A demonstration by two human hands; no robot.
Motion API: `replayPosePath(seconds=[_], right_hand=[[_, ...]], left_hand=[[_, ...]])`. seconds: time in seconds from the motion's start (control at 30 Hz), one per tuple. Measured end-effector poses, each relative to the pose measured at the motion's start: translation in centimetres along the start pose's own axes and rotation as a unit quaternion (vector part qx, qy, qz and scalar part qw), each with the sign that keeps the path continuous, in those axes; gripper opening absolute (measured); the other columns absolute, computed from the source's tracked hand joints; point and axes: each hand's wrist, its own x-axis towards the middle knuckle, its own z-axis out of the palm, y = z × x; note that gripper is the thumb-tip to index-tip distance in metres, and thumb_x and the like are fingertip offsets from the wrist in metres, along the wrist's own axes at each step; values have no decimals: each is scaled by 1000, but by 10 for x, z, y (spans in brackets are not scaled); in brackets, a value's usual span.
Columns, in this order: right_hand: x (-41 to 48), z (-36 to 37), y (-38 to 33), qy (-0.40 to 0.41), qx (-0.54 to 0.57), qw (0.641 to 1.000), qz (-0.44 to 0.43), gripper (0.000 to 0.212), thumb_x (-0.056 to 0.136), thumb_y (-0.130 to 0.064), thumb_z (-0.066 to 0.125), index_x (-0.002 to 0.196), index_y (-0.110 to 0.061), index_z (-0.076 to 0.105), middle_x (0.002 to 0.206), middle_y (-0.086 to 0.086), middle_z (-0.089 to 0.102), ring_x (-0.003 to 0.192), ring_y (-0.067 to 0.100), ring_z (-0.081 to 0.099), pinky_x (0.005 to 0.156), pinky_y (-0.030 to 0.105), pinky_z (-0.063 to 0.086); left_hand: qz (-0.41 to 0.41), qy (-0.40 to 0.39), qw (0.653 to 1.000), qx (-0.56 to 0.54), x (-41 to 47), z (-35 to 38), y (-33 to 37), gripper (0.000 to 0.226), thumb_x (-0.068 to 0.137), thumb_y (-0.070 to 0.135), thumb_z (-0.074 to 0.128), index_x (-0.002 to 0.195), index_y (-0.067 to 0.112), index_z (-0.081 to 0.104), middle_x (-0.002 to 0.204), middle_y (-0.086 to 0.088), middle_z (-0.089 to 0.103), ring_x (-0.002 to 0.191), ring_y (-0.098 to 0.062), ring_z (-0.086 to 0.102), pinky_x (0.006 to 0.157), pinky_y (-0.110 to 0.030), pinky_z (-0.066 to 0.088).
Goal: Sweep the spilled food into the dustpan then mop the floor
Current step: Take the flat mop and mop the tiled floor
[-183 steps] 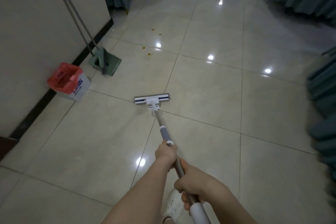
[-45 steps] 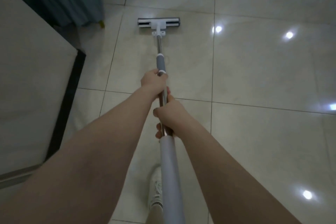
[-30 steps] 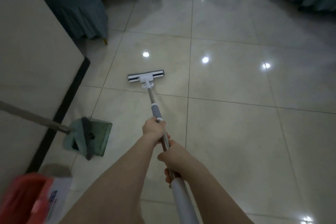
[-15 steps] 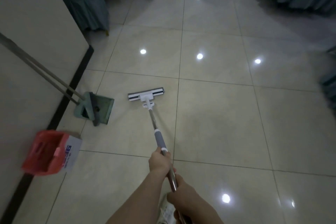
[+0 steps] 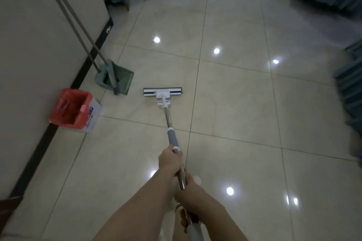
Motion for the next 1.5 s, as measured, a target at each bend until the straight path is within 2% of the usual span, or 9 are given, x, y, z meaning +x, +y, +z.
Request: replayPosePath(seconds=[0.1, 0.33, 0.47, 0.7, 0.83, 1.0, 1.27, 1.37, 1.5], right_hand=[[-18, 24, 29, -10, 16, 1000, 18, 61, 85, -13, 45, 143, -22, 26, 91, 2, 55, 80, 19, 59, 78, 36, 57], [-51, 65, 98, -28, 11, 999, 40, 60, 83, -14, 49, 136, -29, 28, 96, 9, 59, 81, 23, 61, 91, 47, 56], [-75, 84, 143, -43, 45, 997, 41, 57, 86, -10, 45, 136, -30, 28, 90, 11, 57, 61, 19, 60, 70, 37, 58], [-143, 127, 266, -48, 98, 993, 34, 62, 91, -6, 41, 143, -32, 22, 81, 14, 50, 49, 19, 51, 46, 31, 50], [-189, 147, 352, -58, 85, 994, 45, 57, 91, -4, 41, 139, -33, 28, 76, 13, 49, 46, 18, 49, 43, 29, 49], [-235, 175, 434, -58, 100, 992, 58, 53, 90, -5, 41, 134, -33, 33, 77, 13, 50, 46, 17, 48, 44, 29, 49], [-282, 204, 478, -68, 129, 989, -8, 35, 90, -6, 45, 124, -13, 41, 77, 11, 47, 39, 14, 50, 34, 23, 46], [-290, 197, 464, -65, 171, 981, -66, 24, 93, -9, 48, 116, -7, 47, 70, 13, 48, 31, 12, 51, 34, 20, 45], [-302, 183, 434, -71, 233, 964, -109, 13, 97, -14, 52, 101, -3, 48, 62, 12, 50, 41, 19, 55, 40, 26, 48]], left_hand=[[-22, -2, 999, -29, -37, -3, -25, 17, 95, 26, 52, 108, 16, 57, 93, -15, 66, 57, -29, 68, 48, -32, 57], [-32, -6, 999, -10, -94, 17, -85, 27, 91, 25, 50, 113, 12, 57, 92, -17, 65, 61, -34, 69, 51, -39, 59], [-67, -4, 996, -52, -141, 31, -116, 25, 94, 19, 51, 117, 11, 57, 101, -21, 64, 58, -32, 66, 34, -23, 46], [-63, 12, 996, -66, -245, 87, -205, 20, 94, 19, 52, 107, 8, 61, 95, -22, 67, 52, -29, 65, 36, -26, 49], [-75, 13, 995, -66, -317, 133, -259, 14, 92, 14, 52, 102, 8, 60, 88, -21, 68, 50, -30, 67, 43, -32, 55], [-86, 11, 994, -71, -398, 165, -309, 16, 92, 14, 53, 107, 11, 59, 92, -21, 69, 51, -26, 67, 35, -22, 45], [-76, -25, 992, -96, -452, 166, -350, 14, 94, 17, 51, 107, 16, 54, 86, -19, 65, 56, -28, 66, 47, -29, 52], [-14, -84, 995, -53, -452, 142, -342, 11, 91, 26, 54, 101, 21, 55, 92, -20, 65, 70, -32, 66, 66, -41, 59], [100, -45, 993, 37, -474, 87, -315, 28, 90, 40, 61, 113, 25, 62, 100, -4, 69, 80, -21, 65, 76, -33, 52]])
